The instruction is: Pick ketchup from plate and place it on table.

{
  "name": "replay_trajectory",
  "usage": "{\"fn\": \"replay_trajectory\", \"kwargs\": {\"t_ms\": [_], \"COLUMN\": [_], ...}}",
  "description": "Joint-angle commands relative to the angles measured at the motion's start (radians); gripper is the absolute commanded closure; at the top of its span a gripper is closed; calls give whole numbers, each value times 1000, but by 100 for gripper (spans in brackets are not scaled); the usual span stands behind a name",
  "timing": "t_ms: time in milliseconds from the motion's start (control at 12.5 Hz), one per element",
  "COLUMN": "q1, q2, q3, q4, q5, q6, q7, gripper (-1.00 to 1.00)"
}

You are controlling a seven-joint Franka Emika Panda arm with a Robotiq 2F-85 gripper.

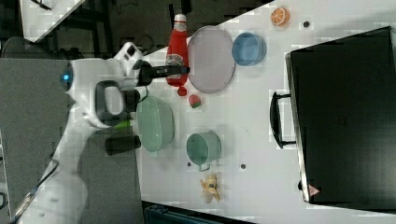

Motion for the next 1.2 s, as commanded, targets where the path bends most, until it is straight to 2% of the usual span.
{"fn": "replay_trajectory", "kwargs": {"t_ms": [80, 320, 800, 1200], "q1": [-22, -37, -51, -51], "q2": [-105, -221, -413, -354], "q3": [-17, -33, -82, -87], "q4": [3, -88, -439, -650], "q5": [-5, -5, -3, -1], "q6": [-109, -181, -137, 179], "q7": [134, 187, 188, 190], "gripper": [-27, -27, -26, -27]}}
